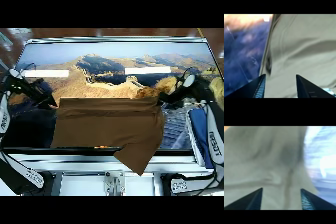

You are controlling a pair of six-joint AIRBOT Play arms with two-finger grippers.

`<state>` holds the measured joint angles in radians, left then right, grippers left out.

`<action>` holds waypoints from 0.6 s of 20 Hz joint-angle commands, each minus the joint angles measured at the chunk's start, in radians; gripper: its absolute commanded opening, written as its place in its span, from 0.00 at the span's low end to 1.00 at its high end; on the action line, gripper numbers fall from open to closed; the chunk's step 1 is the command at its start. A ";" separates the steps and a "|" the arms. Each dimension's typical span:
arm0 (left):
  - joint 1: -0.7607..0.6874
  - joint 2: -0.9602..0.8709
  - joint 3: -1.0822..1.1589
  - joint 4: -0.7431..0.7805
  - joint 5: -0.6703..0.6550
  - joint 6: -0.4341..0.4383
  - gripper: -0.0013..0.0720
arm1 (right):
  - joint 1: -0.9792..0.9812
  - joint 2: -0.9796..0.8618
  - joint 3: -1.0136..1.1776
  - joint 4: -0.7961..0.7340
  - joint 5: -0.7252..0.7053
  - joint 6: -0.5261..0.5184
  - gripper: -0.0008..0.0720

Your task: Fold the shirts.

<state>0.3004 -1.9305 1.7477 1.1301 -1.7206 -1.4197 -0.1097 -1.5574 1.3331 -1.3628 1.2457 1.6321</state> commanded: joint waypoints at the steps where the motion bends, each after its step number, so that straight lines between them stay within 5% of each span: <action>1: 0.088 0.109 -0.032 0.000 -0.080 0.008 0.66 | -0.111 0.123 0.022 -0.114 0.275 -0.101 0.87; 3: 0.154 0.218 -0.178 0.001 -0.053 0.053 0.67 | -0.222 0.188 -0.026 -0.116 0.374 -0.153 0.86; 4: 0.195 0.286 -0.309 0.000 -0.010 0.062 0.75 | -0.280 0.230 -0.076 -0.112 0.374 -0.161 0.87; 8: 0.319 0.493 -0.845 -0.004 0.200 0.150 0.80 | -0.423 0.354 -0.285 -0.072 0.259 -0.192 0.87; 12: 0.360 0.504 -1.025 -0.013 0.222 0.208 0.79 | -0.437 0.361 -0.354 0.011 0.194 -0.206 0.86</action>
<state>0.6231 -1.4628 0.8829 1.1255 -1.5524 -1.2633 -0.5144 -1.2209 1.0393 -1.4097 1.4891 1.4456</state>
